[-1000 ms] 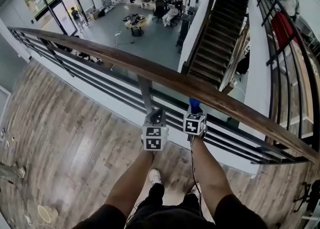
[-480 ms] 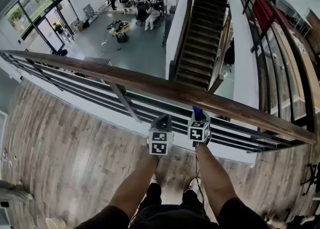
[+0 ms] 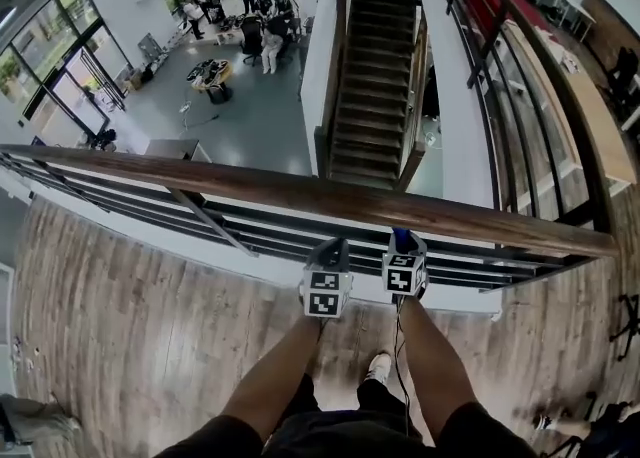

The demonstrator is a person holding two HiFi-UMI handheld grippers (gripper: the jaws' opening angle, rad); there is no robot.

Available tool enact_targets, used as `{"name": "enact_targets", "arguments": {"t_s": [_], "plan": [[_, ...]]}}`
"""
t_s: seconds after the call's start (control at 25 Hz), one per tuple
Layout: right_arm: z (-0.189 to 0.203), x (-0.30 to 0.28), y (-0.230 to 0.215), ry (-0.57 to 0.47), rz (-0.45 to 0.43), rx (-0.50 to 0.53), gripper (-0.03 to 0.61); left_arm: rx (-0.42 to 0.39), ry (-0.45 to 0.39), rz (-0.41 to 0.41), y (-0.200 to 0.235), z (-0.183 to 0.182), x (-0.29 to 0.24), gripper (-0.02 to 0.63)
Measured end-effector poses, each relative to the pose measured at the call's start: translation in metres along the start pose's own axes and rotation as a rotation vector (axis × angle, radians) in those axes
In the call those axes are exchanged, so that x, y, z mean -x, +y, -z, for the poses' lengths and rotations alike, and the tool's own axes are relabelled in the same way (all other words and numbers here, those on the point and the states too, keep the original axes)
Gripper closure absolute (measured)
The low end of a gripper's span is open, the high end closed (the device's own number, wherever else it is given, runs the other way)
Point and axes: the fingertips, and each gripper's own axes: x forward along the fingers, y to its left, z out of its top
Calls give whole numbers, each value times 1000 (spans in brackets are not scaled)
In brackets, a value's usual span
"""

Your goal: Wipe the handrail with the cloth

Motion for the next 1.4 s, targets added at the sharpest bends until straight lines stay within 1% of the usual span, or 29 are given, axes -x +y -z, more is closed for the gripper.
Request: {"name": "enact_targets", "arguments": {"t_s": [0.2, 0.32, 0.44, 0.6, 0.72, 0.96, 1.28, 1.4], "plan": [[30, 11, -75, -2, 26, -7, 474, -21, 17, 59, -73, 5, -33, 610], [41, 22, -112, 8, 39, -18, 474, -35, 39, 107, -116, 5, -46, 609], [48, 35, -149, 9, 61, -14, 474, -50, 41, 147, -157, 3, -59, 609], [67, 49, -201, 18, 92, -17, 474, -65, 59, 194, -214, 4, -78, 609], [79, 57, -239, 21, 115, -19, 474, -81, 83, 214, -251, 7, -95, 610], [101, 72, -309, 21, 176, -54, 474, -114, 101, 295, -322, 11, -119, 609], [131, 83, -403, 41, 256, -99, 474, -166, 104, 415, -410, 13, -154, 609], [143, 89, -438, 53, 283, -107, 474, -200, 109, 473, -445, 17, -163, 610]]}}
